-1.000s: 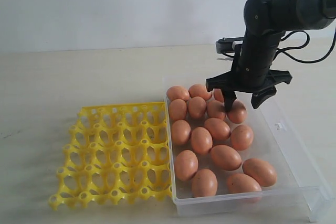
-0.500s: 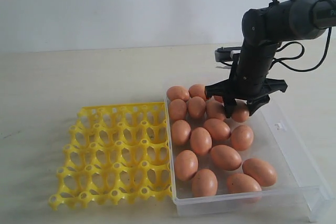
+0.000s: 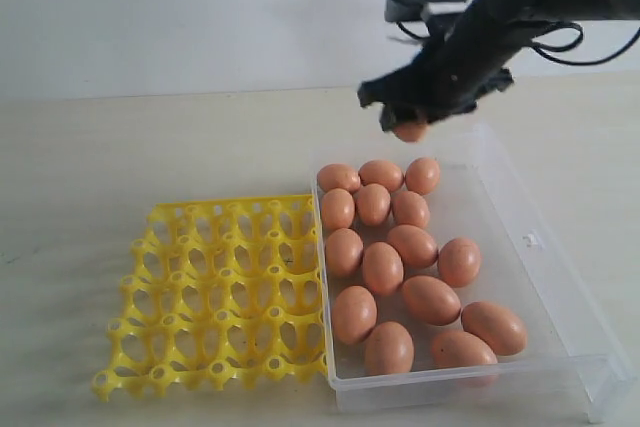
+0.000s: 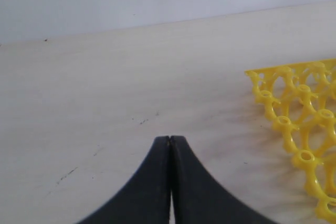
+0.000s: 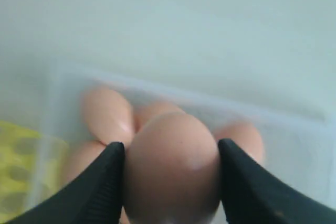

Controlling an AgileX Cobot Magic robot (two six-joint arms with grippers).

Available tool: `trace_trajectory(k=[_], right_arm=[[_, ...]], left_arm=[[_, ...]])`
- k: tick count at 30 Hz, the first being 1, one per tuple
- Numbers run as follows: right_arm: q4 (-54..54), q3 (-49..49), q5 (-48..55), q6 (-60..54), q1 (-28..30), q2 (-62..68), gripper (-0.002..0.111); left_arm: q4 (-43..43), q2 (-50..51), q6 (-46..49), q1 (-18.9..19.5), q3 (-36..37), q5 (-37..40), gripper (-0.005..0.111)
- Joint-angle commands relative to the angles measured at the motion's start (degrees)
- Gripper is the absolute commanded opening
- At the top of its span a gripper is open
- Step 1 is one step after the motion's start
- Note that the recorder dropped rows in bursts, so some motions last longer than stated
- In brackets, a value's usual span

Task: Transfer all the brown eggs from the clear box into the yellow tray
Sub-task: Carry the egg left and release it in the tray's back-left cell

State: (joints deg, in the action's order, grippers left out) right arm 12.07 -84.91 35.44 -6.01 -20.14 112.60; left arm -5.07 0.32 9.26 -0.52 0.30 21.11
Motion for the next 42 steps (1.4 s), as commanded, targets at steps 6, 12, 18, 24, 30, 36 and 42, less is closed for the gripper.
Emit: trace_trajectory(k=[6,12,18,24,30,36,42], right_arm=[[19.6,1.4,-23.1,-30.8,-13.9,0.6,0.000],[22.8,1.4,-29.6,-34.9,-20.2,5.3,0.000],[8.5,1.4,-35.9,-14.1,-24.4,8.1,0.000],[-16.0,1.6,-42.8,15.9,-25.1,9.2,0.000],[-36.2,1.7,-48.8,41.5,-25.4,11.4,0.000],[-38.0,4.8,-52.8,44.0,-25.8,12.7,0.000],[-43.4,6.3,-56.4,49.6,-25.8,14.5,0.000]], left_arm=[[-0.2,-0.3,-0.3,-0.1,-0.3,-0.4,0.000],[-0.2,-0.3,-0.2,-0.1,-0.3,-0.4,0.000],[-0.2,-0.3,-0.3,-0.1,-0.3,-0.4,0.000],[-0.2,-0.3,-0.3,-0.1,-0.3,-0.4,0.000],[-0.2,-0.3,-0.2,-0.1,-0.3,-0.4,0.000],[-0.2,-0.3,-0.3,-0.1,-0.3,-0.4,0.000],[-0.2,-0.3,-0.3,-0.1,-0.3,-0.4,0.000]])
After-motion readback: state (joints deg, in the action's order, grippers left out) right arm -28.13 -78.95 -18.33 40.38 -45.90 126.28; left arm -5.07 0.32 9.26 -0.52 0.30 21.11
